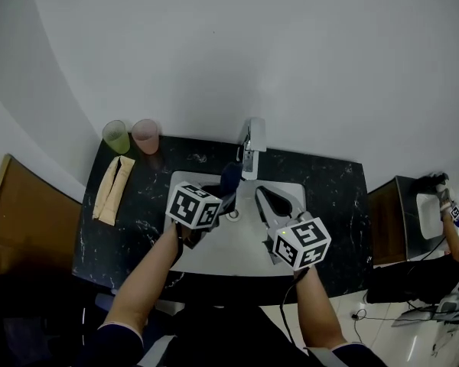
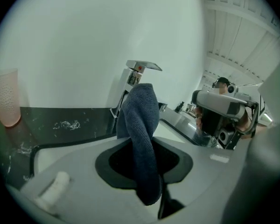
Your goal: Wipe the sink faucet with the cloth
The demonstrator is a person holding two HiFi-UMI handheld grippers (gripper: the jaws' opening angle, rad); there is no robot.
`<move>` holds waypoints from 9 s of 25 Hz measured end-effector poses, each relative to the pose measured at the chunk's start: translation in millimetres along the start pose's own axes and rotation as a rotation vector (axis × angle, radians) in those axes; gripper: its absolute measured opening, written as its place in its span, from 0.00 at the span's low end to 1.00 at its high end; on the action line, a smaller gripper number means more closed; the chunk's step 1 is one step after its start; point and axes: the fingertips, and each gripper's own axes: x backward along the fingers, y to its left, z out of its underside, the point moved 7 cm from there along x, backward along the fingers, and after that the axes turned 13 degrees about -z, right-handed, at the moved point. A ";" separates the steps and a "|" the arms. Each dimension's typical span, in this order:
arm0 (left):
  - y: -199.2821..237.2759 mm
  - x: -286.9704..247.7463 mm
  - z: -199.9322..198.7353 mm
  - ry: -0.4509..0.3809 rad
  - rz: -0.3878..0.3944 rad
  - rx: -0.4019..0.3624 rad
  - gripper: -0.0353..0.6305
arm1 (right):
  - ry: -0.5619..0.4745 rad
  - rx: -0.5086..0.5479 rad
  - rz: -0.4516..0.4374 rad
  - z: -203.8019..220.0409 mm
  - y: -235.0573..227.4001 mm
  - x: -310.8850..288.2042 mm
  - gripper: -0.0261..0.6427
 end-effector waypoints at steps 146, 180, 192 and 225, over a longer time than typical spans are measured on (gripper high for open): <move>-61.8 -2.0 -40.2 -0.153 -0.513 -0.207 0.31 | 0.388 0.215 -0.255 10.4 -122.5 -78.3 0.16; -53.4 5.4 -37.1 -0.156 -0.384 -0.259 0.28 | 0.205 0.359 -0.079 -58.2 -67.6 11.8 0.16; -55.1 13.2 -40.4 -0.200 -0.366 -0.215 0.35 | 0.014 0.469 0.032 -132.6 -86.0 -32.7 0.17; -55.6 7.6 -42.3 -0.196 -0.350 -0.203 0.27 | 0.260 0.443 -0.298 -115.6 -104.3 -98.5 0.16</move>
